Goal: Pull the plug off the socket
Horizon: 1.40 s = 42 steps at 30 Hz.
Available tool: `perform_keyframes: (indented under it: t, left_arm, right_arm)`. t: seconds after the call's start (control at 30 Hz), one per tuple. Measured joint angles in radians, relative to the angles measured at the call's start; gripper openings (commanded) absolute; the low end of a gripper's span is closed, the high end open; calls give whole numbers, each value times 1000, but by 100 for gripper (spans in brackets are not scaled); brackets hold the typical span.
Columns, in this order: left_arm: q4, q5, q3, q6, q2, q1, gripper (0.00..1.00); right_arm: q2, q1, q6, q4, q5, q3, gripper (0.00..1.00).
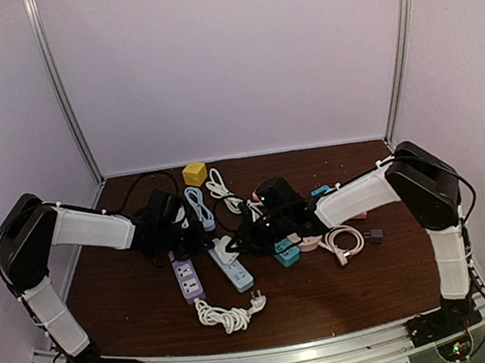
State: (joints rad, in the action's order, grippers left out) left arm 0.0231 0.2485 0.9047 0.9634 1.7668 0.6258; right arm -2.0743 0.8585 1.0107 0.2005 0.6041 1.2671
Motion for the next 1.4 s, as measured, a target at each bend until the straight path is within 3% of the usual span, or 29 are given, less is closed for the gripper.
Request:
perform_keyframes:
  t: [0.33,1.4]
  left_arm:
    - [-23,-10,-17,13,-7,4,0]
    - [-51,-49,-32,47,-15,18,0]
  right_arm:
    - [-21,-10,60,11,41,19,0]
    - [-50,-37,281,264,113,-74,0]
